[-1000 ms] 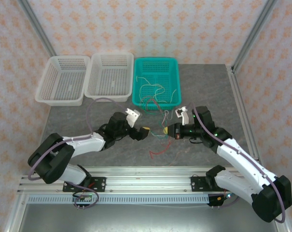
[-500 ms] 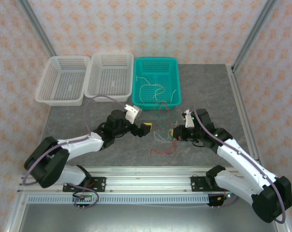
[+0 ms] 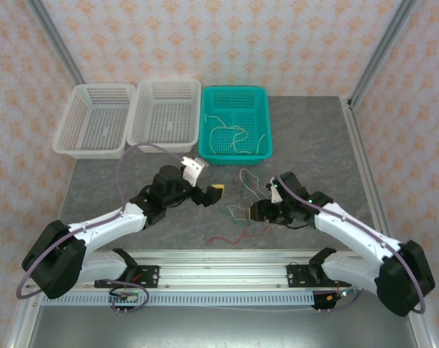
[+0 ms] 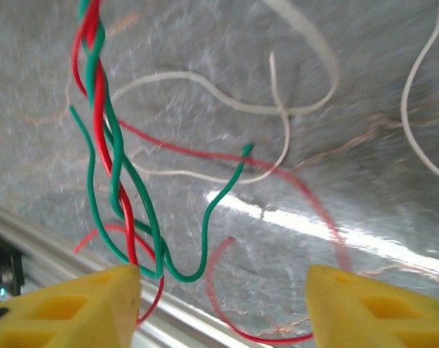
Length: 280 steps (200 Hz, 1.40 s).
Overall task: Untangle the cables
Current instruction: Pick up the cable from the bottom-right of the table.
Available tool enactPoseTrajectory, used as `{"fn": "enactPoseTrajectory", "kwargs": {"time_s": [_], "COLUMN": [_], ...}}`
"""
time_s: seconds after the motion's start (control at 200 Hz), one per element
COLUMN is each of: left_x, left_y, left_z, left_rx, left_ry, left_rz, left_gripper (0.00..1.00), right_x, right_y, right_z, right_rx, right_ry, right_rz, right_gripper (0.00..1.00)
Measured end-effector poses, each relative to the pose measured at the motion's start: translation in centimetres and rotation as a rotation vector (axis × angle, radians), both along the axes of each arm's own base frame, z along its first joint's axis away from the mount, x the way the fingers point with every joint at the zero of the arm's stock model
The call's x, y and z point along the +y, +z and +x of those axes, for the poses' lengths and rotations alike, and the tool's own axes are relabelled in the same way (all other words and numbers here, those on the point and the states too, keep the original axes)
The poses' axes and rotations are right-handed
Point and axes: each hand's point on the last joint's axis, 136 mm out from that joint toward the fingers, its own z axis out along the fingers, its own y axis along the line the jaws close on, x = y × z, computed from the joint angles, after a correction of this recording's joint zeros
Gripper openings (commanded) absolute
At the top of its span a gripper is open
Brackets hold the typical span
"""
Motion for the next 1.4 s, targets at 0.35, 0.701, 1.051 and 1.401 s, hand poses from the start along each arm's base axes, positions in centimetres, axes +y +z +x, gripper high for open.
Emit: {"fn": "enactPoseTrajectory", "kwargs": {"time_s": [0.35,0.701,1.051,1.401], "left_x": [-0.2,0.0,0.2,0.2], "left_y": [-2.3,-3.2,-2.5,-2.4], "left_z": [-0.3,-0.6,-0.8,-0.9], "left_rx": [0.069,0.103,0.089,0.092], "left_ry": [-0.017,-0.015,-0.017,-0.017], "left_rz": [0.034,0.057,0.052,0.053], "left_gripper": [0.97,0.97,0.97,0.97], "right_x": [-7.0,-9.1,-8.9,-9.2], "right_y": [3.1,-3.9,-6.3,-7.7], "right_z": [4.1,2.2,4.1,4.1], "right_rx": [-0.135,0.297,0.328,0.341], "right_ry": [-0.429,-0.855,-1.012,-1.054], "right_rz": [-0.176,-0.347,-0.257,-0.270], "right_gripper": [0.47,0.57,0.56,0.00]}}
